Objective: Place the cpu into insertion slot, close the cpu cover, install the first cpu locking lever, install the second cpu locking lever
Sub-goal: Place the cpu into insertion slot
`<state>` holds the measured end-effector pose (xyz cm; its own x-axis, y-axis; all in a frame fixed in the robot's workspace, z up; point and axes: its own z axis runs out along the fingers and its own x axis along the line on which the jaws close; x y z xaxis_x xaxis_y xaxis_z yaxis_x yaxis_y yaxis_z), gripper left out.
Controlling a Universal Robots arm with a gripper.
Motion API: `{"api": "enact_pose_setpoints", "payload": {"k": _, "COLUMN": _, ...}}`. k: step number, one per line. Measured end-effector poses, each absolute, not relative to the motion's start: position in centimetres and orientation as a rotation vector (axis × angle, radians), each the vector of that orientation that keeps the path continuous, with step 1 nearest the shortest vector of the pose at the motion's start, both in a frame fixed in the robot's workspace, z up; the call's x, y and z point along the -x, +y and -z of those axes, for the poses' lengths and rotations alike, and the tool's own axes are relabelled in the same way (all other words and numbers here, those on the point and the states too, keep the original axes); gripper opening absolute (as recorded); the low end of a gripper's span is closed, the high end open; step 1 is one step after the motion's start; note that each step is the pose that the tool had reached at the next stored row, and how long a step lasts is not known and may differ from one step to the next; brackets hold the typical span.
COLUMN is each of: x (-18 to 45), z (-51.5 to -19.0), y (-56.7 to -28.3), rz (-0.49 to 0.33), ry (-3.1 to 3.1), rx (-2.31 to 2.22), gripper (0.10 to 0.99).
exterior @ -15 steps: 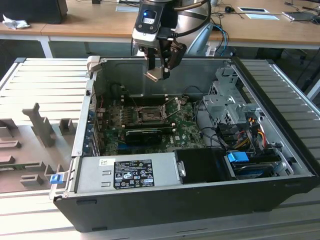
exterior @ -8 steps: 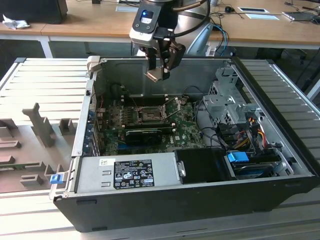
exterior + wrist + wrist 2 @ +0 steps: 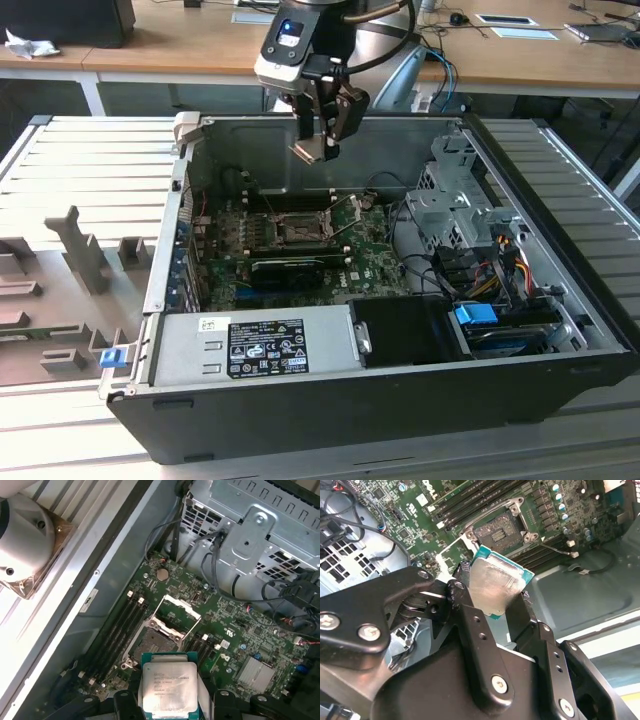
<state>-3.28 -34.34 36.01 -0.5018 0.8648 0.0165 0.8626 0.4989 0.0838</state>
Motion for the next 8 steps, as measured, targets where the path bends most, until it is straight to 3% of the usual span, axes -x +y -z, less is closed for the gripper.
{"api": "enact_pose_setpoints", "payload": {"k": 8, "x": 3.28, "z": -35.99, "y": -34.34, "rz": -0.124, "ry": 2.642, "rx": -1.638, "gripper": 0.529}}
